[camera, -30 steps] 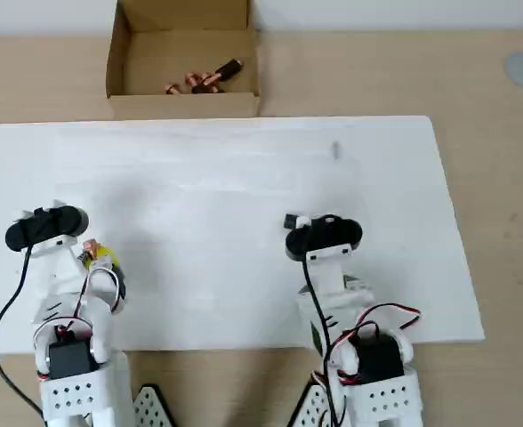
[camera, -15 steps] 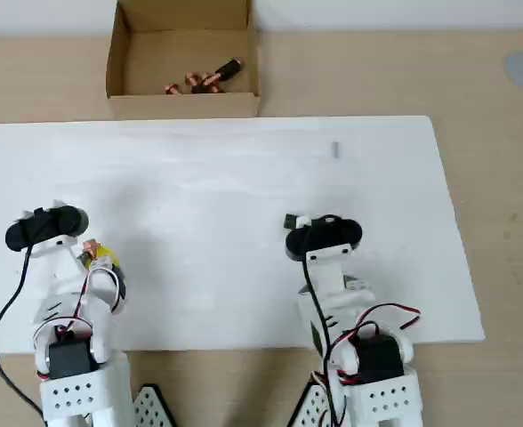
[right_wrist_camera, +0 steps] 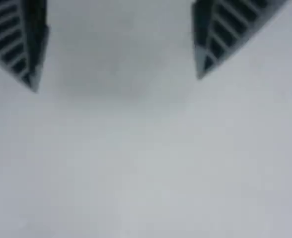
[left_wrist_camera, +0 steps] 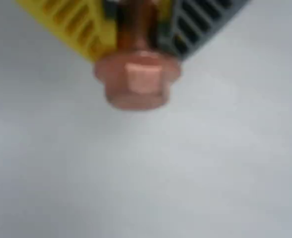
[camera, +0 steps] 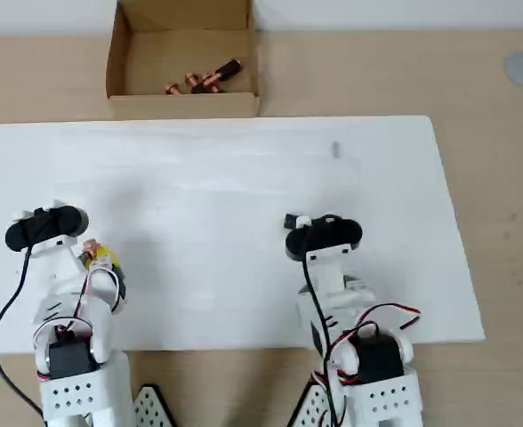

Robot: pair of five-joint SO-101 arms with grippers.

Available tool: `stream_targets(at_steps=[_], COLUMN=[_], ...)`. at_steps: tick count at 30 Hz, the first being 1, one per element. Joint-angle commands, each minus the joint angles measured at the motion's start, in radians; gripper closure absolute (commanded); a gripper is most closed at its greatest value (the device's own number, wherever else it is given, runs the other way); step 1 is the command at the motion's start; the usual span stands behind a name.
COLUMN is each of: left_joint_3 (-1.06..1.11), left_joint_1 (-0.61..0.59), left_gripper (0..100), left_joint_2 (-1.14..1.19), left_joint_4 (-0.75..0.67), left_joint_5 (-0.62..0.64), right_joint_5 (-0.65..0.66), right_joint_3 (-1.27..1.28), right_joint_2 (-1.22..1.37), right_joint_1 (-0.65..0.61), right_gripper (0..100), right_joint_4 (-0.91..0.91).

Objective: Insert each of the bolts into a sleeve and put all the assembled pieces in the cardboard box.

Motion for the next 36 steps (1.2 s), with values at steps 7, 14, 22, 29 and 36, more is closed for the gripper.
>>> stream_targets(at_steps=[7, 14, 22, 29, 36], left_joint_3=[-0.003, -0.003, -0.003, -0.003, -0.003], left_joint_1=[-0.008, -0.008, -0.008, -0.008, -0.008], left_gripper=[99, 99, 99, 99, 99], left_joint_2=[-0.007, -0.007, -0.007, -0.007, -0.007], left_joint_4=[-0.021, -0.021, -0.021, -0.021, -0.021], left_joint_5=[0.002, 0.002, 0.002, 0.002, 0.002], right_joint_5=[0.006, 0.002, 0.000, 0.000, 0.011], right_joint_3=[0.001, 0.001, 0.008, -0.039, -0.136], right_joint_2=[-0.113, -0.113, -0.113, -0.111, -0.105], right_joint_1=[0.015, 0.012, 0.007, 0.010, 0.061], right_gripper=[75.2, 75.2, 75.4, 95.1, 98.4], right_joint_4=[-0.017, -0.017, -0.235, -0.387, -0.517])
